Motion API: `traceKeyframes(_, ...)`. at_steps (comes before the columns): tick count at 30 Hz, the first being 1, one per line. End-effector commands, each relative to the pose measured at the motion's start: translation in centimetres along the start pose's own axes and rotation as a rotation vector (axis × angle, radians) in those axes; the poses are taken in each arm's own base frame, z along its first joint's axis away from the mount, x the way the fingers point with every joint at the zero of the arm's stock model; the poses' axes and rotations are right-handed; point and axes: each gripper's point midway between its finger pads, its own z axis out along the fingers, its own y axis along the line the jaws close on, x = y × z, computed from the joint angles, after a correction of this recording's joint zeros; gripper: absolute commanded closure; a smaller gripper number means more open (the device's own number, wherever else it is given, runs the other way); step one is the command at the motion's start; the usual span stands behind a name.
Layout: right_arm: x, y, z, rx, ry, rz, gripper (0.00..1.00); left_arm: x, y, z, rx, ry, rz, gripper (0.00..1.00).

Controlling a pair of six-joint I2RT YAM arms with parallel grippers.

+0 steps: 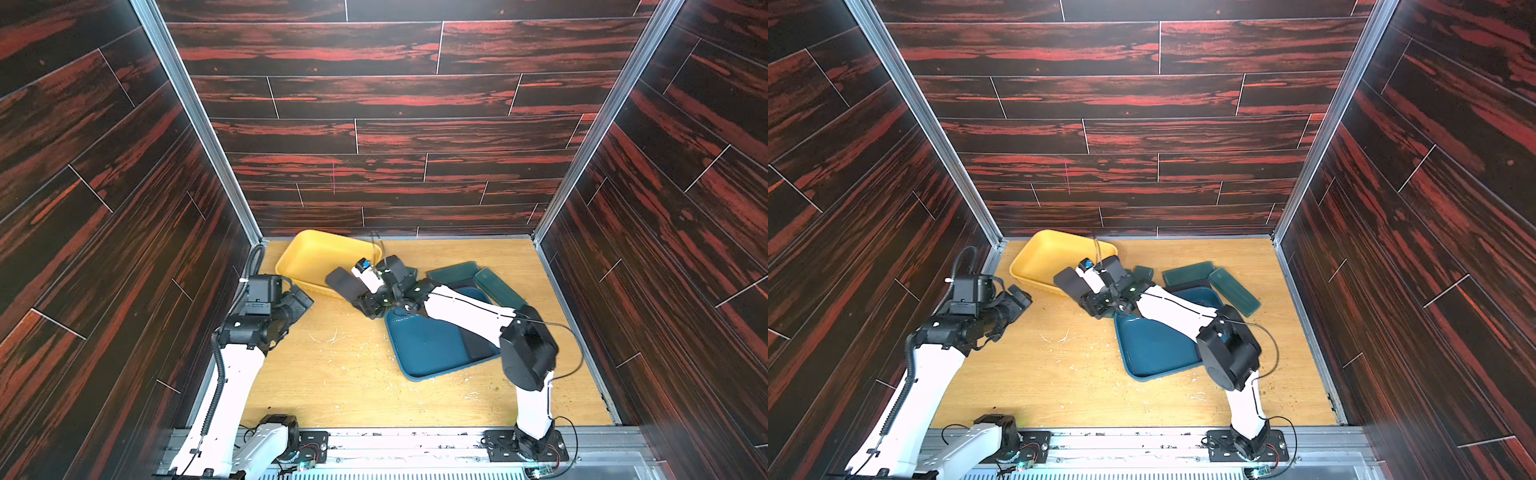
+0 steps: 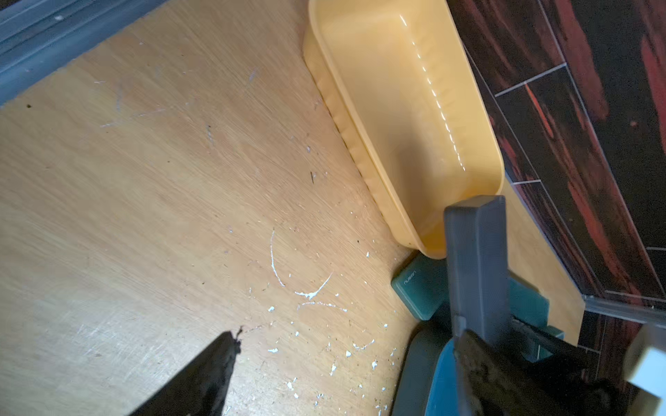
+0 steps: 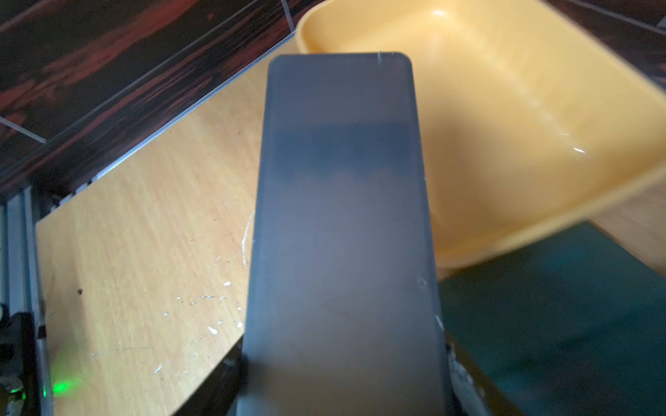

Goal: Place the pencil cases by color into the storage box
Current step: Pick up the pencil case from the center of the board, then place the pencil case at the storage box.

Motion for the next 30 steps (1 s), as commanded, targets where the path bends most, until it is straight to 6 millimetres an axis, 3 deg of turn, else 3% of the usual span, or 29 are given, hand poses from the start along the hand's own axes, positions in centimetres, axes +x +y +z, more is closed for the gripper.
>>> traceKeyframes(1,-2.2,-1.3,-4.4,0.057,-0.097,0.03,0.46,-0.2,-1.7,0.1,0.011,-0.03,0.066,0.04)
traceKeyframes(9,0.8,-5.5,-10.6,0.193,-0.098,0.08,0.46,3.1,-4.8,2.3,0.005,-0.003,0.239,0.04)
traceKeyframes(15,3.5,-7.1,-14.0,0.272,-0.086,0.12,0.46,6.1,-7.9,3.4,0.011,0.009,0.416,0.04)
traceKeyframes(22,6.8,-8.1,-16.6,0.359,-0.045,0.184,0.46,10.7,-11.6,3.9,0.029,-0.006,0.691,0.03)
traceKeyframes(30,10.9,-8.5,-18.0,0.423,0.029,0.284,0.46,17.8,-15.1,4.1,0.136,0.027,1.003,0.02)
